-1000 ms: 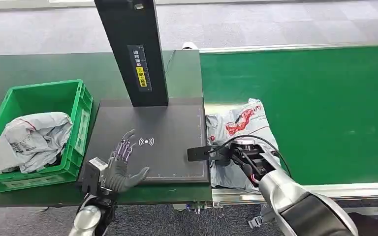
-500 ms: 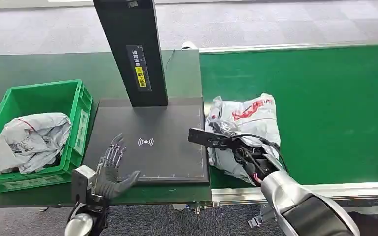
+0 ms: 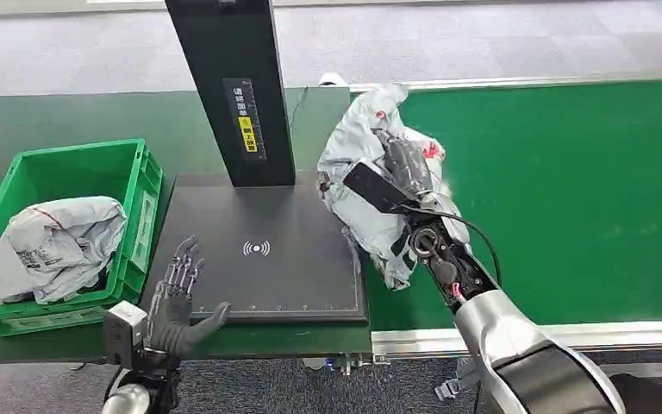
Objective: Moved the parcel from conveyor to table for the left to box.
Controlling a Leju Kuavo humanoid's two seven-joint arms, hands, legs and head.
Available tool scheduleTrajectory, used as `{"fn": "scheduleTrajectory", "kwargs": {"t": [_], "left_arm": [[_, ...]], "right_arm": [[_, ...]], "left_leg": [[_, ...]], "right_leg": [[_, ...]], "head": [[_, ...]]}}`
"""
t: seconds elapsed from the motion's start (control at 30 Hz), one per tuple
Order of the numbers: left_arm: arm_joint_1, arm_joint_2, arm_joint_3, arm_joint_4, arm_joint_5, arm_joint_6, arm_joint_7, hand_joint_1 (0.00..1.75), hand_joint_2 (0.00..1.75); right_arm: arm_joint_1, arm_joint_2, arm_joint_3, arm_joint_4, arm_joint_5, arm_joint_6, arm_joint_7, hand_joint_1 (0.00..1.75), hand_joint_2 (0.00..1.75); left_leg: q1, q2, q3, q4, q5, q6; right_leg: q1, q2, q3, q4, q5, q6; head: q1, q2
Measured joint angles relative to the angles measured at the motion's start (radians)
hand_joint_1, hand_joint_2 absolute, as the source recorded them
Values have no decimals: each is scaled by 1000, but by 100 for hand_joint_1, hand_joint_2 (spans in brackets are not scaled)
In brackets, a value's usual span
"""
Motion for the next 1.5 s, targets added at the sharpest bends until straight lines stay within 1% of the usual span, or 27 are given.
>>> {"fn": "scheduleTrajectory", "kwargs": {"t": [0.3, 0.83, 0.93, 1.0, 1.07, 1.13, 1.2, 1.3, 1.33, 1.4, 1.43, 1.47, 1.5], "left_arm": [[7, 0, 12, -8, 0, 0, -9, 0, 175], [8, 0, 13, -8, 0, 0, -11, 0, 175], [8, 0, 14, -8, 0, 2, -14, 0, 175], [8, -2, 17, -9, -5, 17, -20, 0, 175], [12, -5, 23, -21, -38, 66, -49, 0, 175], [14, -10, 24, -46, -73, 134, -86, 0, 175], [16, -15, 25, -68, -76, 156, -94, 0, 175], [21, -19, 26, -86, -71, 159, -103, 0, 175], [21, -19, 26, -90, -63, 168, -111, 0, 175], [15, -21, 29, -90, -48, 206, -135, 0, 175], [7, -20, 30, -90, -36, 221, -142, 0, 175], [-1, -20, 31, -89, -29, 229, -145, 0, 175], [-8, -19, 31, -88, -20, 233, -147, 0, 175]], "right_arm": [[28, 5, -18, -88, -6, -14, -14, 175, 175], [38, 5, -24, -111, -6, -14, -14, 175, 175], [41, 5, -24, -115, -15, -28, -28, 175, 175], [45, 5, -24, -126, -25, -41, -45, 175, 175], [55, 6, -24, -146, -46, -35, -63, 175, 175], [68, 10, -21, -174, -81, 17, -84, 175, 175], [78, 13, -1, -196, -95, 71, -111, 175, 175], [90, 16, 37, -222, -100, 122, -134, 175, 175], [92, 16, 55, -228, -93, 172, -145, 175, 175], [88, 12, 135, -229, -39, 356, -180, 175, 175], [90, 13, 183, -228, -20, 413, -190, 175, 175], [97, 14, 228, -226, -14, 438, -193, 175, 175], [106, 16, 276, -224, -14, 438, -196, 175, 175]], "left_leg": [[0, 0, 0, 0, 0, 0], [0, 0, 0, 0, 0, 0], [0, 0, 0, 0, 0, 0], [0, 0, 0, 0, 0, 0], [0, 0, 0, 0, 0, 0], [0, 0, 0, 0, 0, 0], [0, 0, -1, 0, 0, 0], [0, 0, -1, 0, 0, 0], [0, 0, -1, 0, 0, 0], [0, 2, 0, -1, 0, 0], [0, 3, 1, -1, 0, 0], [0, 1, 0, 0, 0, 0], [0, -1, 0, 0, 0, 0]], "right_leg": [[0, 0, 0, 0, 0, 0], [0, 0, 0, 0, 0, 0], [0, 0, 0, 0, 0, 0], [0, 0, 0, 0, 0, 0], [0, 0, 0, 0, 0, 0], [0, 0, 0, 0, 0, 0], [0, 0, 0, 0, 0, 0], [0, 0, 0, 0, 0, 0], [0, 0, 0, 0, 0, 0], [0, 1, 0, 0, 0, 0], [0, 1, 0, 0, 0, 0], [1, 0, 0, 0, 0, 0], [1, -2, 0, 0, 0, 0]], "head": [[0, 0], [0, 0], [0, 0], [0, 0], [0, 0], [0, 0], [0, 0], [0, 0], [0, 0], [0, 0], [1, 0], [0, 0], [0, 0]]}}
